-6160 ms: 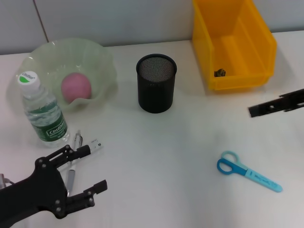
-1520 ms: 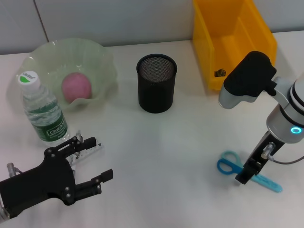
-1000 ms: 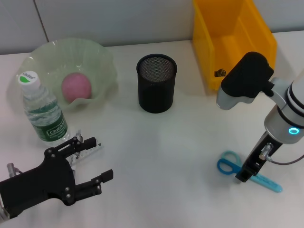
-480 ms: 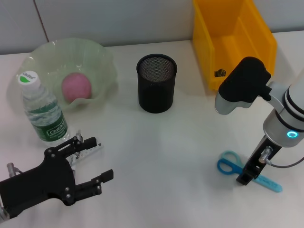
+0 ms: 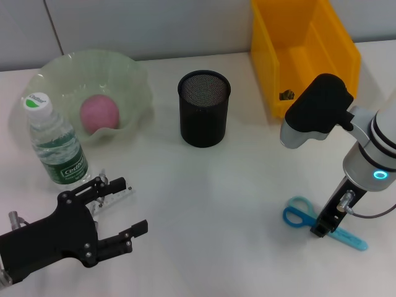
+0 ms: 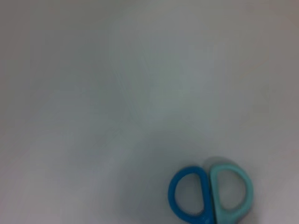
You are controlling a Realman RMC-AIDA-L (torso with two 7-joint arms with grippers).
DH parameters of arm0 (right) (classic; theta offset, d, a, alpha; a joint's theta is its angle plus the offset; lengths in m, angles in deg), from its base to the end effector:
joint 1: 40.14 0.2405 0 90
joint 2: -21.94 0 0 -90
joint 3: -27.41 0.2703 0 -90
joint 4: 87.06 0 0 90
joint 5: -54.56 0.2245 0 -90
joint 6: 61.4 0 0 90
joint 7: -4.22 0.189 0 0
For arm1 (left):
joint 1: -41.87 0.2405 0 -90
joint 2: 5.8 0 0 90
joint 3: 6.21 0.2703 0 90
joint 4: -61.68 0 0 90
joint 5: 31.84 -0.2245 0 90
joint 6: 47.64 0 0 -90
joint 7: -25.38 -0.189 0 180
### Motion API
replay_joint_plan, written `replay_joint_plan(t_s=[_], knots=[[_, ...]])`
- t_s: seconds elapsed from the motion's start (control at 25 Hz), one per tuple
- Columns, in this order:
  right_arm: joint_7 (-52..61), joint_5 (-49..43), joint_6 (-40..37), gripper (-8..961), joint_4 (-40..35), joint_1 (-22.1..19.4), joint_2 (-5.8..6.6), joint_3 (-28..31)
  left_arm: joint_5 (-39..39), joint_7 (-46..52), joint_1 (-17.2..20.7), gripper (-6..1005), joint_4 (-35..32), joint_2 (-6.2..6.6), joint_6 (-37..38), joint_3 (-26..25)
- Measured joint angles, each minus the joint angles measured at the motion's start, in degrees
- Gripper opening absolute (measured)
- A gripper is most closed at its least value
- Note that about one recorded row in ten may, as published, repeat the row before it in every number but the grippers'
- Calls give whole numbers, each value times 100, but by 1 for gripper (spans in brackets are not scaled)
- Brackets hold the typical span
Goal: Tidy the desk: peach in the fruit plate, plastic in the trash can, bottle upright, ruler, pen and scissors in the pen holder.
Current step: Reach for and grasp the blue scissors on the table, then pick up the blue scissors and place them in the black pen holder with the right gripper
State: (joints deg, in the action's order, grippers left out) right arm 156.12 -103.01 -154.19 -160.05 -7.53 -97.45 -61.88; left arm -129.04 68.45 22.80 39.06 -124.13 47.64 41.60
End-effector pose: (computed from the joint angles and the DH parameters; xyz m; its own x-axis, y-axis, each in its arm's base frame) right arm 0.2542 0.3475 -0.0660 0.5704 -0.6905 0.4448 -0.5067 -0.7221 -0.4711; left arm -0.2919 0.2790 -0.0704 0.7676 0.0251 0.6404 0.2625 -0.9239 -0.2784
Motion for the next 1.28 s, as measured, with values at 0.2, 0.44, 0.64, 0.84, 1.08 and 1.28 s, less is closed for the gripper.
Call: replay_joint_plan(t_s=[0.2,0.44,0.64,0.84,1.08,1.28], knots=[[4,0,34,376,136,61,5,7,-5,0,0,815,11,3,0,0],[9,16,28,349,128,72,4,24,-12,0,0,815,12,4,-1,0],[12,48,-1,233,-50,26,-3,65,-15,0,0,814,11,4,-1,0],[67,55,-48,233,-514,-96,-4,114,-13,0,0,815,10,4,1,0],[5,529,49,234,-1708,-437,7,665,9,0,10,815,6,3,31,-5],[-255,1187,883,248,-2584,-846,1,1076,17,0,9,815,9,3,56,-27]])
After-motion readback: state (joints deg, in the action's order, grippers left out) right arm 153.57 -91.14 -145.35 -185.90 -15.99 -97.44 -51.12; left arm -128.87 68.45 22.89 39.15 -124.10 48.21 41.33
